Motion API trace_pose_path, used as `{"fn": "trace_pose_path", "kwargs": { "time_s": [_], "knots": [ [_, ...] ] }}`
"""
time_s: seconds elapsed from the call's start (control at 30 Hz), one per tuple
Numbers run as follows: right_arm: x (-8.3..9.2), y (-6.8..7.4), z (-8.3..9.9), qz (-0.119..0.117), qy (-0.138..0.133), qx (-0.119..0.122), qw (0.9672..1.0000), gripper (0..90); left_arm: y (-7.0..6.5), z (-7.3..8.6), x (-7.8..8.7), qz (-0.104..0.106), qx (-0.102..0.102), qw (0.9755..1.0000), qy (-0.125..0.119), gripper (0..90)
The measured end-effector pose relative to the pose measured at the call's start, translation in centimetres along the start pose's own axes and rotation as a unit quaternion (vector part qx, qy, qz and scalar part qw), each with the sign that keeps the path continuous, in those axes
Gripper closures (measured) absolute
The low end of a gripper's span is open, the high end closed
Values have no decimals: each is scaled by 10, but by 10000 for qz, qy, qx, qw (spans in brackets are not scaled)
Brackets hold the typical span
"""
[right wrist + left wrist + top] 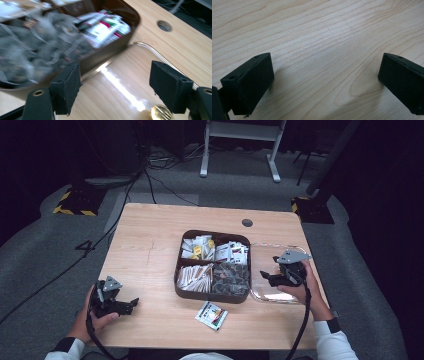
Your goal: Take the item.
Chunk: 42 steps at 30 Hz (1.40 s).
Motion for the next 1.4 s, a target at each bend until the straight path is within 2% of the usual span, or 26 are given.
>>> {"fn": "trace_pose_path", "kwargs": {
  "time_s": [0.2, 0.37, 0.73, 0.9, 1.03, 1.27, 1.4],
  "knots": [
    [-6, -21, 16, 177, 124, -186, 9996, 266, 0, 0, 0, 0, 0, 10000, 0, 5],
    [-11, -38, 31, 235, 228, -467, 9984, 267, 0, 0, 0, 0, -1, 10000, -1, 5],
    [-21, -63, 60, 314, 455, -843, 9949, 272, 0, 0, 0, 3, -3, 10000, 3, 5],
    [-26, -69, 70, 284, 565, -950, 9935, 280, 0, 0, 0, 3, -2, 10000, 2, 4],
    [-30, -70, 76, 175, 592, -1082, 9922, 301, 0, 0, 0, 6, -12, 10000, 3, 5],
    [-38, -71, 88, 244, 772, -1004, 9917, 312, 0, 0, 0, 4, 1, 10000, 1, 5],
    [-40, -71, 87, 245, 727, -1057, 9914, 319, 0, 0, 0, 6, -14, 10000, 2, 5]
  ]
}}
Point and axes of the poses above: each handheld gripper's, and its own axes: x roughly backward along the jaws, z roughly out of its underside, y roughly to its left, the point moved 10 cm from there along -x, roughly forward along the jaws
